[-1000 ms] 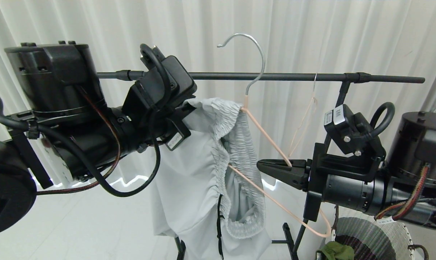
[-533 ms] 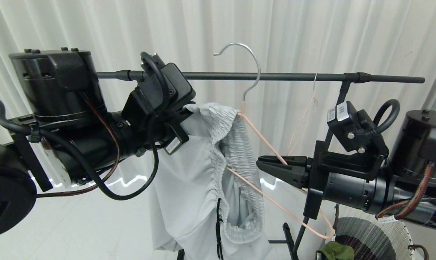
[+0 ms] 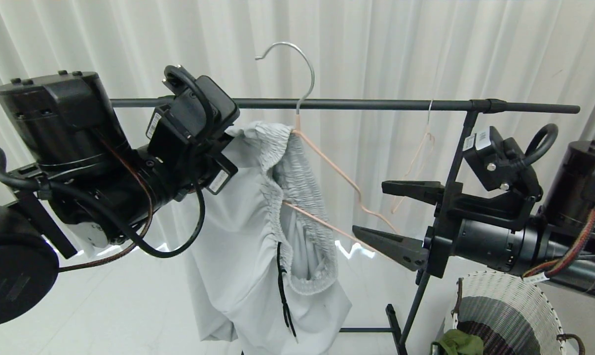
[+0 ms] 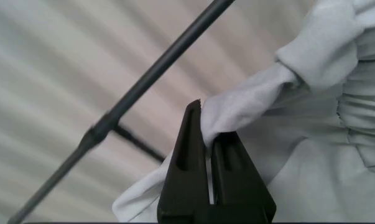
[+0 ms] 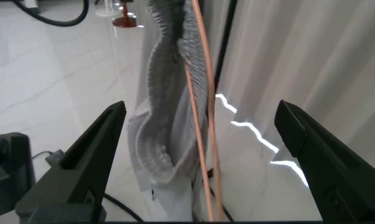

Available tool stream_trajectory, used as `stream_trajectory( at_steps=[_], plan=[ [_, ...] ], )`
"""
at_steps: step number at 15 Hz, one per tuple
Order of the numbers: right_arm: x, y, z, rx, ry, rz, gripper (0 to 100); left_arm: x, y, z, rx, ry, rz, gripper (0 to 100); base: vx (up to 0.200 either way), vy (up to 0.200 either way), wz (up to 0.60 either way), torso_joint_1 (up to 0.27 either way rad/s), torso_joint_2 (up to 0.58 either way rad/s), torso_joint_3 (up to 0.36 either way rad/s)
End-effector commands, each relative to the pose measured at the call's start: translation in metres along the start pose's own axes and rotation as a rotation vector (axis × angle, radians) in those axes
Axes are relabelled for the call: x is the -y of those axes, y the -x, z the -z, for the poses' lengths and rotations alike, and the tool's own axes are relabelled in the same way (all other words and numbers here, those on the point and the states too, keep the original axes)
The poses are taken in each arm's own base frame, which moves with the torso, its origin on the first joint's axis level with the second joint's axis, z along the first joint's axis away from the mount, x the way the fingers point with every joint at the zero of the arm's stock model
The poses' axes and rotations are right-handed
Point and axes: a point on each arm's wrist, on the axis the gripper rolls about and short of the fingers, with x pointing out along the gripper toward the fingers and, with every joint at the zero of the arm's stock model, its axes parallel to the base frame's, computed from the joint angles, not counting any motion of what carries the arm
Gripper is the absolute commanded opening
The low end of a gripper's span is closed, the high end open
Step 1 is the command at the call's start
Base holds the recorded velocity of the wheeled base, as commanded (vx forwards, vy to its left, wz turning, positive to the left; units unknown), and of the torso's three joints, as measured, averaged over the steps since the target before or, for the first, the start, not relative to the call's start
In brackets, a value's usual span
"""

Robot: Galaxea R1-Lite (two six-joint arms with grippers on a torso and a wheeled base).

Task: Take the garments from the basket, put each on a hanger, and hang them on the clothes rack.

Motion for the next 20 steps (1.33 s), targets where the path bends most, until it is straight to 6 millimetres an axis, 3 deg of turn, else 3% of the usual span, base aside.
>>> stream_trajectory(
  at_steps=[1, 5, 11, 13, 16, 20],
  plan=[
    [0.009, 0.005, -0.003, 0.008, 0.004, 0.043, 100, 0.001, 0.000, 0.004, -0.036, 0.012, -0.023, 0, 0.000, 0.000, 0.00, 0.000, 0.00, 0.000],
    [0.026, 0.012, 0.002, -0.030, -0.011, 0.155, 100, -0.005, -0.005, -0.001, -0.116, 0.168, -0.160, 0, 0.000, 0.000, 0.00, 0.000, 0.00, 0.000],
    [0.030, 0.004, 0.012, -0.071, -0.031, 0.181, 100, -0.011, -0.010, -0.027, -0.027, 0.357, -0.192, 0, 0.000, 0.000, 0.00, 0.000, 0.00, 0.000],
    [0.028, -0.001, 0.011, -0.066, -0.030, 0.168, 100, -0.011, -0.017, -0.028, -0.107, 0.368, -0.303, 0, 0.000, 0.000, 0.00, 0.000, 0.00, 0.000],
    [0.018, -0.015, 0.015, -0.082, -0.031, 0.138, 100, -0.010, -0.028, -0.035, -0.127, 0.407, -0.368, 0, 0.000, 0.000, 0.00, 0.000, 0.00, 0.000],
    [0.007, -0.053, 0.011, -0.055, -0.124, 0.185, 100, 0.001, -0.024, -0.044, -0.123, 0.414, -0.350, 0, 0.000, 0.000, 0.00, 0.000, 0.00, 0.000]
  ],
)
